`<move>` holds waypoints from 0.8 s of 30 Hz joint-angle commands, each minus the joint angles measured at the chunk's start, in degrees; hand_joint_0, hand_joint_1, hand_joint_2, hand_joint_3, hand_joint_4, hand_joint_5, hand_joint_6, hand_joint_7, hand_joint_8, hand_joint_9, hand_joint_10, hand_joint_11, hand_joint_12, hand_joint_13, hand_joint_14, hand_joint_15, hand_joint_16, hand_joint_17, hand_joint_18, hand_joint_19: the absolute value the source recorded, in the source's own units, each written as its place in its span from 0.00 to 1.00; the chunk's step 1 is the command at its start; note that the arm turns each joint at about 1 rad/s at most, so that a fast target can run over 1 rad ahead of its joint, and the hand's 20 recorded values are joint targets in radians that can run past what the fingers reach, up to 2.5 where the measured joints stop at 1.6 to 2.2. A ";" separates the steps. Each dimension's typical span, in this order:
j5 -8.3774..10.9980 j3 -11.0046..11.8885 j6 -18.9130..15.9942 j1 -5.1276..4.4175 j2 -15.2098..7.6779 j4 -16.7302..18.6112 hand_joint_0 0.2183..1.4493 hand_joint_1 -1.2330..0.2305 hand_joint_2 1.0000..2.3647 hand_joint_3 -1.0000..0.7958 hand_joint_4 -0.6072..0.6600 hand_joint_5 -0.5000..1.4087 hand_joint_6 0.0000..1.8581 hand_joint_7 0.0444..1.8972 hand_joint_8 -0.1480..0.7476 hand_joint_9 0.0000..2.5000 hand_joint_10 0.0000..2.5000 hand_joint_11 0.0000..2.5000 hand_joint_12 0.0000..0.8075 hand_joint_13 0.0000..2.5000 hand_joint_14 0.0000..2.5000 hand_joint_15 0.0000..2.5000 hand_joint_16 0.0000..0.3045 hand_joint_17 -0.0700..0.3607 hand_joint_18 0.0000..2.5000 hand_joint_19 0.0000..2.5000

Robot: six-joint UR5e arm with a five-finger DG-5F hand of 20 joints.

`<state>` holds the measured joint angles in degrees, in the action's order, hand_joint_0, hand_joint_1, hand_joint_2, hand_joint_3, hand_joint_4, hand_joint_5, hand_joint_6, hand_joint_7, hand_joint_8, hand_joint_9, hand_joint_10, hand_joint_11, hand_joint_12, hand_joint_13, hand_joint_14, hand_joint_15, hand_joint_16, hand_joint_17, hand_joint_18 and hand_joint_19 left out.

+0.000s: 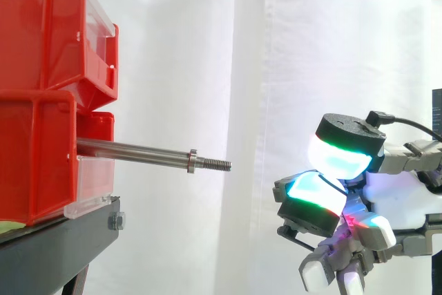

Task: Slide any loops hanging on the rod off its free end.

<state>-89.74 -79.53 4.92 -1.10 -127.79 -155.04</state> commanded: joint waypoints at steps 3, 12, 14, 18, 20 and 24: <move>0.00 -0.01 0.00 0.05 0.00 0.00 0.31 0.35 0.01 0.48 0.46 0.26 0.37 0.73 0.51 0.53 0.00 0.13 0.40 0.36 0.00 0.05 0.15 0.41 0.37 0.14; 0.00 -0.01 0.00 0.05 0.00 0.00 0.31 0.35 0.01 0.48 0.47 0.26 0.37 0.73 0.51 0.53 0.00 0.13 0.39 0.36 0.00 0.05 0.15 0.41 0.37 0.14; 0.00 -0.01 0.00 0.05 0.00 0.00 0.31 0.35 0.01 0.48 0.47 0.26 0.37 0.73 0.51 0.53 0.00 0.14 0.39 0.36 0.00 0.05 0.15 0.41 0.37 0.14; 0.00 -0.01 0.00 0.05 0.00 0.00 0.31 0.35 0.01 0.47 0.47 0.26 0.37 0.73 0.51 0.53 0.00 0.14 0.39 0.36 0.00 0.05 0.15 0.40 0.37 0.14; 0.00 -0.01 0.00 -0.04 0.00 0.00 0.31 0.35 0.01 0.47 0.47 0.26 0.37 0.73 0.50 0.53 0.01 0.14 0.39 0.36 0.00 0.05 0.15 0.40 0.37 0.14; 0.00 -0.01 0.00 0.05 0.00 0.00 0.31 0.36 0.01 0.47 0.47 0.26 0.37 0.73 0.51 0.53 0.00 0.13 0.39 0.36 0.00 0.05 0.15 0.40 0.37 0.14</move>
<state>-89.74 -79.53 4.92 -1.08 -127.79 -155.04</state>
